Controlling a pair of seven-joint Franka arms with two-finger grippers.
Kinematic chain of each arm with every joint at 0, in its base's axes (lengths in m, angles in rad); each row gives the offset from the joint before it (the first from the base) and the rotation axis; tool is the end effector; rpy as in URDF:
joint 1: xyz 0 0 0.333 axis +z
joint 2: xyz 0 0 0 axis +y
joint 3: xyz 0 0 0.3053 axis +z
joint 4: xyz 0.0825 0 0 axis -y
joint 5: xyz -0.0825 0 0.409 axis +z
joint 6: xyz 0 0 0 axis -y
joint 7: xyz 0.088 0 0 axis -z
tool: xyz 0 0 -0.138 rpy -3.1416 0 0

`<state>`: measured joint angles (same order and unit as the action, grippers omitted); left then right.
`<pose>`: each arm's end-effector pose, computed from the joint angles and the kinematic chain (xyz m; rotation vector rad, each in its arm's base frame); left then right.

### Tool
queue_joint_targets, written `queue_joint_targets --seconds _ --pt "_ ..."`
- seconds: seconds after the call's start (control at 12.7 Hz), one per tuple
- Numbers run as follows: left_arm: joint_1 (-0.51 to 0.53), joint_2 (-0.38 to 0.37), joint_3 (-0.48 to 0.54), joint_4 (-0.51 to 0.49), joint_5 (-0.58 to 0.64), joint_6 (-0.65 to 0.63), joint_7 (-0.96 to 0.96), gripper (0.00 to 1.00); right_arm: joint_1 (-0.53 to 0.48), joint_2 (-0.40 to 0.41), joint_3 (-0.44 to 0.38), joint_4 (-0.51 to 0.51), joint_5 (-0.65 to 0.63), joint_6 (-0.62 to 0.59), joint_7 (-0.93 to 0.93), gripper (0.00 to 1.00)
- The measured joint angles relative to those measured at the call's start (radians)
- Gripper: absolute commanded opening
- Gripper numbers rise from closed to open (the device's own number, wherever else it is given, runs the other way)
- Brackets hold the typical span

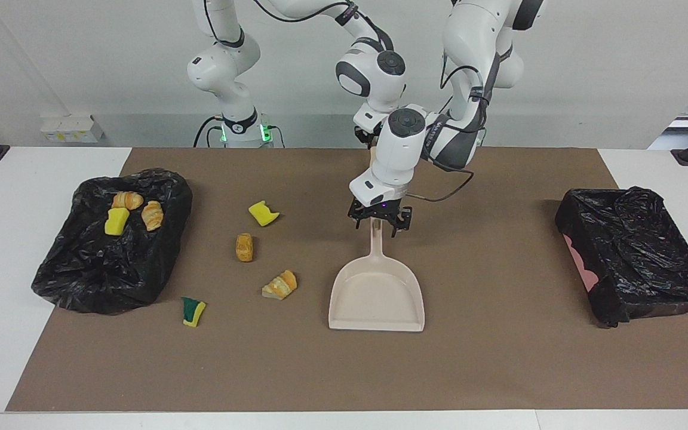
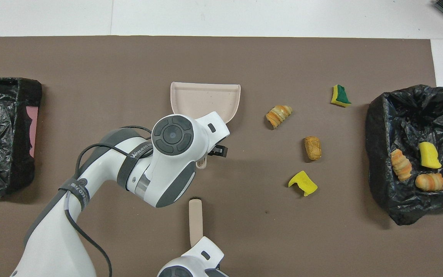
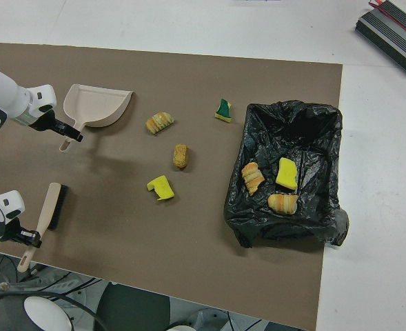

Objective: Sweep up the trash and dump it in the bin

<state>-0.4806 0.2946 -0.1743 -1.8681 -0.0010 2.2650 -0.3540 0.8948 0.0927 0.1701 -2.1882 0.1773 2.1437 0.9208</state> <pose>0.5217 -0.3957 0.3160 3.0118 -0.4402 0.1049 0.2524 0.4814 0.2783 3.0966 0.0588 -0.3212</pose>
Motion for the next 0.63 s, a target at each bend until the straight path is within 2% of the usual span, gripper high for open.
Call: queue_joint_targets --seconds 0.24,0.39,0.55,0.63 --pt "0.0 -0.003 0.0 -0.014 0.0 0.004 -0.001 0.98 -0.037 -0.001 -0.006 0.0 0.0 -0.017 0.079 0.0" --pt "0.0 -0.003 0.001 -0.024 0.0 0.02 -0.005 0.92 -0.079 -0.002 -0.008 0.0 0.0 -0.04 0.122 0.0" --pt "0.0 -0.005 0.001 -0.035 0.0 0.032 -0.013 0.73 -0.139 -0.007 -0.01 0.001 0.0 -0.082 0.134 0.0" --pt "0.0 -0.006 0.001 -0.041 0.0 0.035 -0.015 0.58 -0.176 -0.013 -0.011 0.002 0.0 -0.103 0.141 0.0"
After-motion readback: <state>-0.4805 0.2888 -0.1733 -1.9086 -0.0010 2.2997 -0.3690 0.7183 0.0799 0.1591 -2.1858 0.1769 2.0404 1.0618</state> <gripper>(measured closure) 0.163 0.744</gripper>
